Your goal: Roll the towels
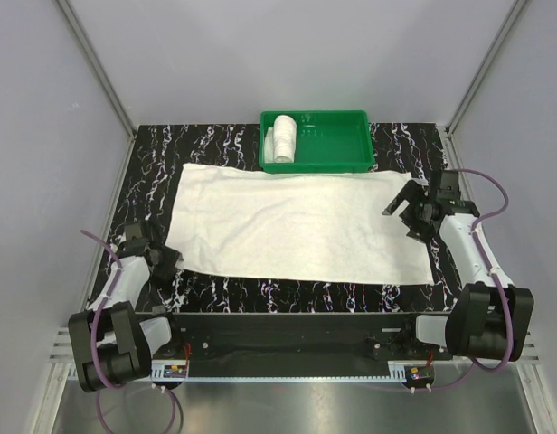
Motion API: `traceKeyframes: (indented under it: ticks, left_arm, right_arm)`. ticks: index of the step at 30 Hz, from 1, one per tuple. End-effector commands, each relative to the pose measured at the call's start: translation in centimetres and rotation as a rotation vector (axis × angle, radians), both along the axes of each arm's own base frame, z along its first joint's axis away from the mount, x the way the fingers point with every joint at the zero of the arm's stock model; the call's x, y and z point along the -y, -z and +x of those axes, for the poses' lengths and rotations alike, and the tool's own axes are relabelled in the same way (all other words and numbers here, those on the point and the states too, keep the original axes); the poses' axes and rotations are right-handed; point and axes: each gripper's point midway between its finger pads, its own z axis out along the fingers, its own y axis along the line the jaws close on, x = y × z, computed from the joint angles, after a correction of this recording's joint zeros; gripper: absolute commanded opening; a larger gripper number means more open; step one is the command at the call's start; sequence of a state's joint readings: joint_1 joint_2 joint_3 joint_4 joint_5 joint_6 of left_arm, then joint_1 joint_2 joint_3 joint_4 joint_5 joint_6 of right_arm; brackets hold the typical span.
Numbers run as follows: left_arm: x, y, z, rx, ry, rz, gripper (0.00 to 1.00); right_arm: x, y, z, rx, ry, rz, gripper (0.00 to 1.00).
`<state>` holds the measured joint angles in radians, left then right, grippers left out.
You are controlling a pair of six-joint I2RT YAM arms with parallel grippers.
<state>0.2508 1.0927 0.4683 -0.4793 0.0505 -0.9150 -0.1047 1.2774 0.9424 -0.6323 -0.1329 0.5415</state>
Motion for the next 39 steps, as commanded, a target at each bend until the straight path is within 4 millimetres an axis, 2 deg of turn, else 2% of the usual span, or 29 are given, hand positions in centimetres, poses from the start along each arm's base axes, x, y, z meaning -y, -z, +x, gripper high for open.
traceKeyframes:
  ticks: [1, 3, 6, 8, 13, 17, 18, 20, 24, 25, 28, 30, 34, 37, 38, 39]
  left_arm:
    - [0.0, 0.2, 1.5, 0.058, 0.033, -0.001, 0.33]
    - [0.0, 0.3, 1.4, 0.064, 0.050, 0.008, 0.17]
    - [-0.1, -0.1, 1.6, 0.082, 0.073, 0.028, 0.05]
    - [0.0, -0.5, 1.9, 0.100, 0.092, 0.032, 0.00]
    - [0.5, -3.0, 2.9, 0.168, 0.152, 0.026, 0.00]
    - [1.1, -6.0, 3.4, 0.230, 0.210, 0.029, 0.00]
    - [0.9, -7.6, 4.0, 0.268, 0.224, 0.051, 0.00]
    - [0.7, -8.6, 3.8, 0.276, 0.240, 0.073, 0.00]
    - [0.6, -10.7, 3.6, 0.336, 0.264, 0.114, 0.00]
    - [0.7, -10.9, 3.5, 0.343, 0.268, 0.107, 0.00]
    - [1.0, -10.9, 3.5, 0.357, 0.294, 0.098, 0.00]
    - [1.7, -10.5, 3.5, 0.357, 0.322, 0.049, 0.00]
    - [2.1, -10.0, 3.8, 0.375, 0.327, 0.007, 0.00]
    - [2.1, -9.9, 3.7, 0.377, 0.326, -0.001, 0.00]
    - [2.0, -9.9, 3.7, 0.371, 0.319, 0.004, 0.01]
    - [1.8, -9.7, 3.6, 0.358, 0.309, 0.005, 0.12]
  right_arm:
    - [0.5, 0.3, 0.3, 0.012, 0.054, -0.011, 1.00]
    - [0.5, 0.6, -0.1, 0.007, 0.083, 0.001, 1.00]
    - [1.3, 0.6, -0.6, 0.011, 0.140, -0.030, 1.00]
    - [1.6, 0.1, -1.0, 0.021, 0.158, -0.044, 1.00]
    - [2.1, 0.6, -2.5, -0.007, 0.227, -0.047, 1.00]
    - [2.0, 2.6, -4.2, -0.095, 0.259, -0.014, 1.00]
    - [2.3, 3.2, -5.0, -0.150, 0.278, -0.008, 1.00]
    - [2.7, 3.9, -5.7, -0.204, 0.298, 0.002, 1.00]
    - [4.1, 3.7, -6.9, -0.243, 0.390, 0.002, 1.00]
    - [5.0, 3.6, -7.4, -0.254, 0.424, -0.035, 1.00]
    - [5.8, 3.4, -9.1, -0.327, 0.461, -0.091, 1.00]
    - [5.7, 3.9, -10.6, -0.385, 0.487, -0.101, 1.00]
    - [3.6, 5.6, -11.8, -0.429, 0.477, 0.005, 0.98]
    - [3.0, 6.9, -12.1, -0.459, 0.490, 0.035, 0.97]
    - [3.0, 7.3, -12.1, -0.480, 0.490, 0.033, 0.98]
    - [3.1, 7.5, -12.0, -0.487, 0.491, 0.030, 0.98]
